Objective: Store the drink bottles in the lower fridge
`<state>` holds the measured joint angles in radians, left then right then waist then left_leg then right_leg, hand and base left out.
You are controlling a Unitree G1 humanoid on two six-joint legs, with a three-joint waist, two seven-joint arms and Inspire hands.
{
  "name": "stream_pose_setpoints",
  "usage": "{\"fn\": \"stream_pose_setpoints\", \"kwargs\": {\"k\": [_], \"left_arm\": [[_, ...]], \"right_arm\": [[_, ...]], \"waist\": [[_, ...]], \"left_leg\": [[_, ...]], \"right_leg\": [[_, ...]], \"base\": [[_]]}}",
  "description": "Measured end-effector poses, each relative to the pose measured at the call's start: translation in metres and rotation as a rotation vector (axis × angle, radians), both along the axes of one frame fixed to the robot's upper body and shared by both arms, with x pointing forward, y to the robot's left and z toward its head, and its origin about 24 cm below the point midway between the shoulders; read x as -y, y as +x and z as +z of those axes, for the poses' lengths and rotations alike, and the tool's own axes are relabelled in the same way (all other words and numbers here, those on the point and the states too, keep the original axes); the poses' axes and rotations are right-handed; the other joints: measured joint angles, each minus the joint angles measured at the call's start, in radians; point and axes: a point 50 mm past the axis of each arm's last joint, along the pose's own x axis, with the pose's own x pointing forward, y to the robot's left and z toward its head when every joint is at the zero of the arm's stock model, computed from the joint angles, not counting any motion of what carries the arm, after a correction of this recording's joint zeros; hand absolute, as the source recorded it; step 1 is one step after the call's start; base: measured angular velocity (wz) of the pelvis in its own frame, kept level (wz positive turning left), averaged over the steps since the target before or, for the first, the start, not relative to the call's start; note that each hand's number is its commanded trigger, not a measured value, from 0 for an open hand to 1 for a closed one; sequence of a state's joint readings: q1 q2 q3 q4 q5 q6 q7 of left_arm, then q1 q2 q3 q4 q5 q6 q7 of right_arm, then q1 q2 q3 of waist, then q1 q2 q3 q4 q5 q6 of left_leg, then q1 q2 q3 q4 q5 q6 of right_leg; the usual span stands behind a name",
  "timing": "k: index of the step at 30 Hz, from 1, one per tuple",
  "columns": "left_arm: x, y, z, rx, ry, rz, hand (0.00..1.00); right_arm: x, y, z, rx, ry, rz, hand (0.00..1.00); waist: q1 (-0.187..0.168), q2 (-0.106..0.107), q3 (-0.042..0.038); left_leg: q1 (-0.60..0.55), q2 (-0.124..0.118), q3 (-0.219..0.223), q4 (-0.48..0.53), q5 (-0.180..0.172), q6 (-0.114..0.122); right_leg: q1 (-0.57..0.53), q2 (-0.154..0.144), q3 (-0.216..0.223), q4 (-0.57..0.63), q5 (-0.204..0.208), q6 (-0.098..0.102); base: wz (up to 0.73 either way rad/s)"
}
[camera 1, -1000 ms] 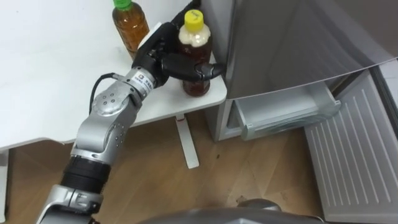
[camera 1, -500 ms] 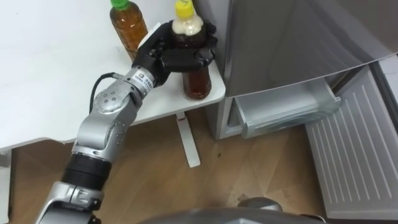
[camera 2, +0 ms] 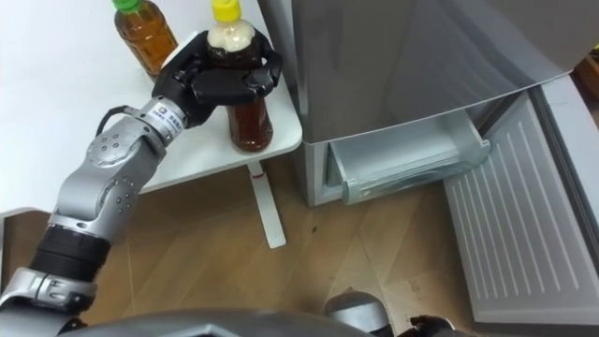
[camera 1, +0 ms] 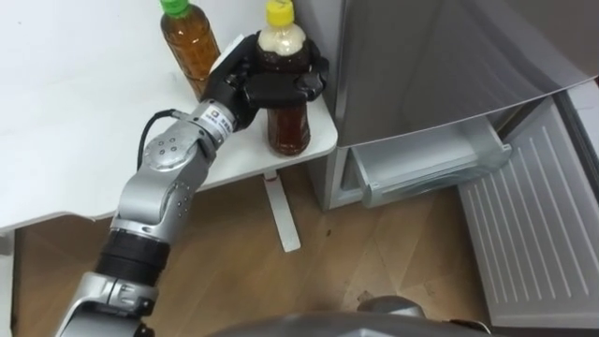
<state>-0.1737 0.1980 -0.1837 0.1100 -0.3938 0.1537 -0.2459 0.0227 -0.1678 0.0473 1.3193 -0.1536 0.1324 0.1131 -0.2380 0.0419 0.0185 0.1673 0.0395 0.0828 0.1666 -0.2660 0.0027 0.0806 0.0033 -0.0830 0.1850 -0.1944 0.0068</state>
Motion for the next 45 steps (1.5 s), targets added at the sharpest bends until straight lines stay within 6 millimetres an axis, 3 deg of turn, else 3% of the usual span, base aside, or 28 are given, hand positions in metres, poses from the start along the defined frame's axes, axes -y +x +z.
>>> {"fn": "stream_pose_setpoints", "kwargs": {"k": [9, 14, 16, 19, 23, 26, 28, 32, 34, 35, 36, 37, 38, 39, 40, 41, 42, 43, 45], "left_arm": [[0.003, 0.000, 0.009, 0.052, 0.034, -0.011, 1.00], [0.009, -0.001, 0.020, 0.094, 0.006, -0.026, 1.00], [0.013, -0.001, 0.026, 0.118, -0.013, -0.034, 1.00], [0.014, -0.002, 0.029, 0.133, -0.020, -0.034, 1.00], [0.014, -0.003, 0.033, 0.146, -0.031, -0.016, 1.00], [0.012, -0.006, 0.038, 0.161, -0.052, 0.002, 1.00], [0.011, -0.006, 0.039, 0.164, -0.062, 0.004, 1.00], [0.011, -0.009, 0.038, 0.157, -0.081, 0.000, 1.00], [0.011, -0.011, 0.037, 0.144, -0.110, 0.001, 1.00], [0.010, -0.011, 0.036, 0.139, -0.114, 0.003, 1.00], [0.006, -0.015, 0.033, 0.125, -0.139, 0.011, 1.00], [-0.003, -0.017, 0.039, 0.143, -0.163, 0.026, 1.00], [-0.007, -0.016, 0.041, 0.155, -0.167, 0.037, 1.00], [-0.004, -0.017, 0.038, 0.139, -0.195, 0.044, 1.00], [0.002, -0.020, 0.036, 0.124, -0.224, 0.015, 1.00], [0.005, -0.021, 0.035, 0.118, -0.241, 0.000, 1.00], [0.009, -0.023, 0.035, 0.111, -0.264, -0.022, 1.00], [0.009, -0.025, 0.033, 0.102, -0.272, -0.023, 1.00], [0.008, -0.032, 0.025, 0.062, -0.291, -0.014, 1.00]], "right_arm": [[0.000, 0.002, 0.000, 0.004, -0.005, 0.003, 0.00], [-0.001, 0.002, 0.000, 0.002, -0.021, 0.045, 0.00], [-0.001, 0.001, 0.000, -0.007, -0.028, 0.078, 0.00], [-0.002, 0.001, 0.000, -0.009, -0.029, 0.093, 0.00], [0.000, 0.005, 0.000, 0.005, -0.042, 0.104, 0.00], [0.007, 0.020, 0.005, 0.072, -0.068, 0.106, 0.00], [0.005, 0.036, 0.008, 0.141, -0.070, 0.125, 0.00], [0.005, 0.042, 0.010, 0.163, -0.074, 0.150, 0.00], [0.006, 0.045, 0.011, 0.174, -0.078, 0.177, 0.00], [0.008, 0.047, 0.012, 0.190, -0.087, 0.183, 0.00], [0.009, 0.054, 0.015, 0.227, -0.088, 0.192, 0.00], [-0.007, 0.073, 0.018, 0.313, -0.044, 0.185, 0.00], [-0.016, 0.083, 0.020, 0.356, -0.015, 0.186, 0.00], [-0.027, 0.088, 0.020, 0.399, 0.029, 0.154, 0.00], [-0.037, 0.090, 0.020, 0.414, 0.070, 0.130, 0.00], [-0.038, 0.092, 0.020, 0.419, 0.083, 0.125, 0.00], [-0.048, 0.096, 0.021, 0.429, 0.128, 0.125, 0.00], [-0.053, 0.097, 0.020, 0.427, 0.155, 0.126, 0.00], [-0.064, 0.101, 0.021, 0.427, 0.246, 0.131, 0.00]], "waist": [[0.008, 0.002, -0.0019], [0.066, -0.002, -0.0033], [0.103, -0.008, -0.0024], [0.131, -0.021, -0.0024], [0.168, -0.029, -0.0033], [0.186, -0.029, -0.0038], [0.200, -0.030, -0.0062], [0.225, -0.031, -0.0157], [0.247, -0.021, -0.0188], [0.245, -0.015, -0.0150], [0.246, 0.005, -0.0258], [0.249, -0.032, -0.0257], [0.240, -0.055, -0.0177], [0.198, -0.046, -0.0201], [0.193, -0.049, -0.0190], [0.193, -0.049, -0.0164], [0.192, -0.048, -0.0105], [0.193, -0.050, -0.0104], [0.226, -0.050, -0.0108]], "left_leg": [[0.000, 0.001, -0.001, 0.000, 0.000, 0.000], [0.001, 0.001, -0.006, -0.001, 0.000, 0.000], [0.001, 0.001, -0.007, -0.001, 0.000, 0.000], [-0.004, 0.002, -0.020, -0.001, 0.000, 0.000], [-0.012, 0.002, -0.033, 0.000, 0.000, 0.000], [-0.016, 0.001, -0.043, 0.001, 0.000, 0.000], [-0.015, 0.001, -0.074, 0.002, 0.000, 0.000], [0.002, 0.005, -0.105, 0.002, 0.000, 0.000], [0.022, 0.024, -0.131, 0.010, 0.003, -0.002], [0.032, 0.034, -0.154, 0.015, 0.006, -0.001], [0.047, 0.068, -0.226, 0.005, 0.006, -0.002], [0.036, 0.068, -0.230, 0.010, 0.002, -0.009], [0.040, 0.062, -0.224, 0.017, -0.011, -0.030], [0.039, 0.088, -0.210, 0.020, -0.028, -0.059], [0.041, 0.092, -0.159, 0.009, -0.018, -0.076], [0.040, 0.092, -0.137, -0.010, -0.014, -0.079], [0.024, 0.088, -0.108, -0.056, 0.003, -0.067], [0.018, 0.086, -0.089, -0.051, 0.011, -0.048], [0.006, 0.053, -0.083, -0.024, 0.016, -0.043]], "right_leg": [[0.000, 0.000, -0.002, 0.000, 0.001, -0.001], [0.002, -0.001, -0.001, 0.001, 0.001, -0.001], [0.003, -0.001, -0.003, 0.002, 0.001, -0.001], [0.006, -0.003, -0.031, 0.001, 0.001, -0.001], [0.002, -0.004, -0.035, 0.001, 0.001, -0.001], [0.002, -0.006, -0.053, 0.001, 0.001, -0.001], [0.011, -0.005, -0.064, 0.000, 0.001, -0.001], [0.025, -0.001, -0.060, 0.007, 0.001, -0.001], [-0.001, -0.002, -0.076, 0.101, 0.000, -0.002], [-0.035, 0.006, -0.091, 0.174, -0.002, -0.009], [-0.102, 0.063, -0.070, 0.175, -0.033, -0.042], [-0.129, 0.085, -0.057, -0.006, 0.062, -0.083], [-0.139, 0.077, -0.075, -0.033, 0.153, -0.094], [-0.121, 0.083, -0.112, -0.018, 0.159, -0.091], [-0.110, 0.078, -0.102, -0.017, 0.159, -0.091], [-0.104, 0.074, -0.093, -0.018, 0.158, -0.090], [-0.098, 0.065, -0.078, -0.016, 0.148, -0.074], [-0.097, 0.060, -0.077, -0.014, 0.143, -0.066], [-0.092, 0.046, -0.085, -0.017, 0.132, -0.050]], "base": [[0.00], [0.00], [0.08], [0.15], [0.13], [0.09], [0.16], [0.17], [-0.10], [-0.29], [-0.51], [-0.50], [0.12], [0.67], [0.80], [0.63], [0.46], [0.36], [0.14]]}}
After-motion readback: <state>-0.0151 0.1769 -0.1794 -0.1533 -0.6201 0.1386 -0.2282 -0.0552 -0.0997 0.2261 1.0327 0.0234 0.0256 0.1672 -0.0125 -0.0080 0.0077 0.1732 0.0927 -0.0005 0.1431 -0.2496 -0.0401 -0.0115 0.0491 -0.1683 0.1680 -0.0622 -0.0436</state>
